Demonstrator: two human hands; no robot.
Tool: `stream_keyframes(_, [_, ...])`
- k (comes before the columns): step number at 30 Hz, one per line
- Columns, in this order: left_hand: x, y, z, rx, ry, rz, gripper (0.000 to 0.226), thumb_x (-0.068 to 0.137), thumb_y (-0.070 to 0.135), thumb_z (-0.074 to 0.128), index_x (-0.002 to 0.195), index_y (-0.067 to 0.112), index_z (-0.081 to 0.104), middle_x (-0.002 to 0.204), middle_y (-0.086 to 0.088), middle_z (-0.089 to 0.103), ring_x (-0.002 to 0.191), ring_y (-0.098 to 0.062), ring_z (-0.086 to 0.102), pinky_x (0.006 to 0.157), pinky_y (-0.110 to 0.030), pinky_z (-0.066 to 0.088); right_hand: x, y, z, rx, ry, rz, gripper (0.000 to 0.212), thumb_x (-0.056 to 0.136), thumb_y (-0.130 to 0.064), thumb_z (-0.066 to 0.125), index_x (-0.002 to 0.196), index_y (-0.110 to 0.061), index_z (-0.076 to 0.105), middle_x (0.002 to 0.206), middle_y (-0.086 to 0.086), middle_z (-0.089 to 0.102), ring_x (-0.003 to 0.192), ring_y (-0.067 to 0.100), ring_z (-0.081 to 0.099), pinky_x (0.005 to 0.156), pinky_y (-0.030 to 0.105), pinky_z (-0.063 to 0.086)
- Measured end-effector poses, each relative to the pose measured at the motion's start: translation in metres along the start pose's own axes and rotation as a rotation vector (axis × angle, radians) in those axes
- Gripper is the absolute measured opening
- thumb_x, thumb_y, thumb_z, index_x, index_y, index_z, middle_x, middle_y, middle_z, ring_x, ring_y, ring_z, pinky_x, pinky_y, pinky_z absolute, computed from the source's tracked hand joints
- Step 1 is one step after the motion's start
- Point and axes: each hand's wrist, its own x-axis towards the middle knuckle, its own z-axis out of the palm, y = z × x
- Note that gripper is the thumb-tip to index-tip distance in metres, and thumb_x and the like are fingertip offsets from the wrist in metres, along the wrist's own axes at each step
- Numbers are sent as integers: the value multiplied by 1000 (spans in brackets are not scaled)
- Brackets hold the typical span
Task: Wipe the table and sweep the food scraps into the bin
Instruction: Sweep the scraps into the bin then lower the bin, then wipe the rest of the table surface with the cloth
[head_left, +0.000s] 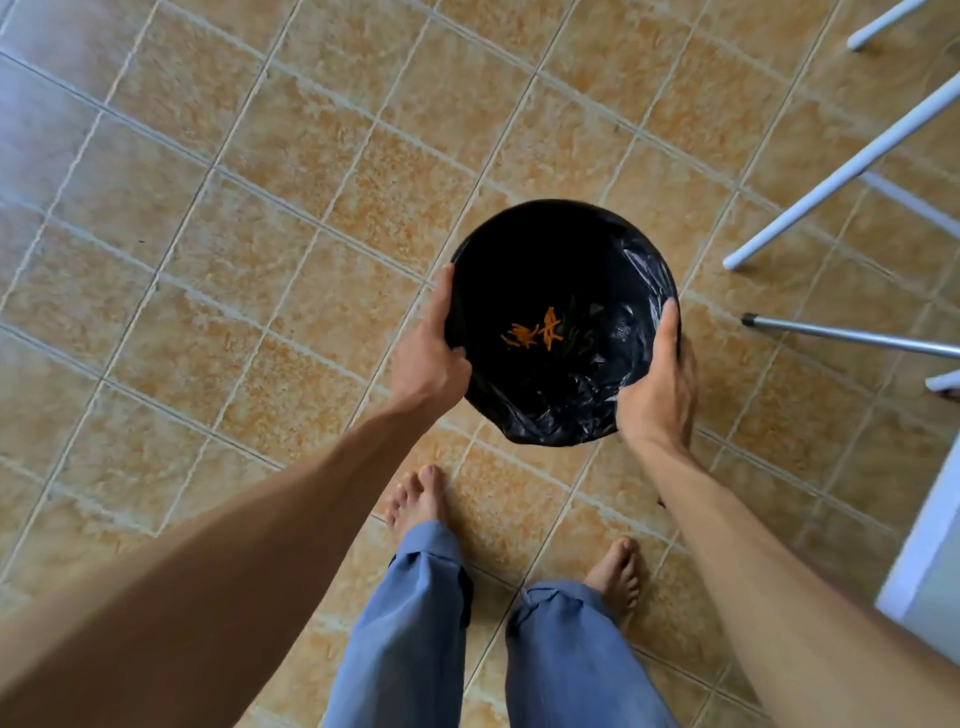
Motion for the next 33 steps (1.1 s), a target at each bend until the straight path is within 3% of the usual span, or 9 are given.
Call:
stream_keyframes(6, [-3, -4, 13, 103, -35, 77, 100, 80, 2, 48, 153, 47, -3, 147, -10, 51, 106, -38, 64, 80, -47, 58, -2, 21, 12, 3, -58, 68, 99, 93, 14, 43, 161, -43, -1, 167, 5, 22, 137, 34, 46, 89, 40, 50])
stream_keyframes(10, [-10, 0, 11, 181, -91, 34, 99, 82, 6, 49, 154, 43, -9, 131, -19, 59, 76, -32, 61, 67, -48, 57, -4, 22, 8, 13, -128, 116, 87, 103, -1, 42, 158, -51, -4, 170, 6, 16, 131, 39, 53, 73, 38, 47])
stream_keyframes(14, [-26, 20, 6, 209, -117, -31, 96, 84, 13, 49, 155, 36, -10, 125, -16, 61, 74, -27, 60, 60, -38, 51, -17, 0, -20, 45, -101, 188, 54, 111, -33, 27, 159, -48, 8, 171, 8, 11, 154, 30, 27, 107, 42, 42])
stream_keyframes(18, [-64, 50, -2, 294, -71, 6, 77, 90, 19, 51, 157, 23, 14, 143, -18, 52, 109, -40, 60, 81, -38, 48, -53, -32, -81, 174, -33, -25, 50, 111, -31, 31, 160, -34, 25, 171, 8, 14, 156, 19, 14, 116, 18, 14])
stream_keyframes(21, [-108, 94, -1, 268, -95, 41, 58, 95, 22, 52, 151, 20, 36, 133, -14, 61, 85, -23, 61, 69, -29, 41, -88, -42, -137, 253, 138, -262, 48, 108, -30, 36, 156, -24, 39, 167, 9, 29, 154, 18, 24, 117, 7, 10])
stream_keyframes(23, [-138, 126, 6, 244, -159, 89, 51, 96, 23, 54, 146, 21, 45, 130, -10, 63, 76, -13, 56, 66, -27, 39, -102, -31, -174, 262, 283, -372, 46, 107, -28, 38, 150, -15, 49, 160, 11, 42, 151, 20, 35, 123, 22, 23])
stream_keyframes(28, [-202, 209, 47, 164, -47, 280, 48, 92, 15, 57, 139, 17, 54, 139, -6, 60, 123, -25, 58, 98, -32, 44, -83, 59, -233, 29, 559, -261, 50, 106, -28, 36, 140, 1, 57, 151, 20, 51, 145, 36, 44, 120, 48, 34])
stream_keyframes(30, [-214, 238, 73, 149, 72, 420, 51, 90, 9, 50, 141, 10, 51, 149, -8, 50, 139, -24, 43, 113, -28, 30, -76, 86, -231, -70, 477, -272, 53, 105, -24, 37, 147, 7, 45, 159, 23, 37, 150, 42, 32, 122, 50, 29])
stream_keyframes(33, [-219, 271, 114, 206, 117, 596, 62, 91, 18, 27, 151, 7, 35, 161, -10, 28, 152, -21, 18, 124, -36, 14, -68, 114, -228, -276, 331, -523, 54, 107, -24, 38, 153, 3, 36, 165, 24, 25, 155, 41, 17, 126, 54, 20])
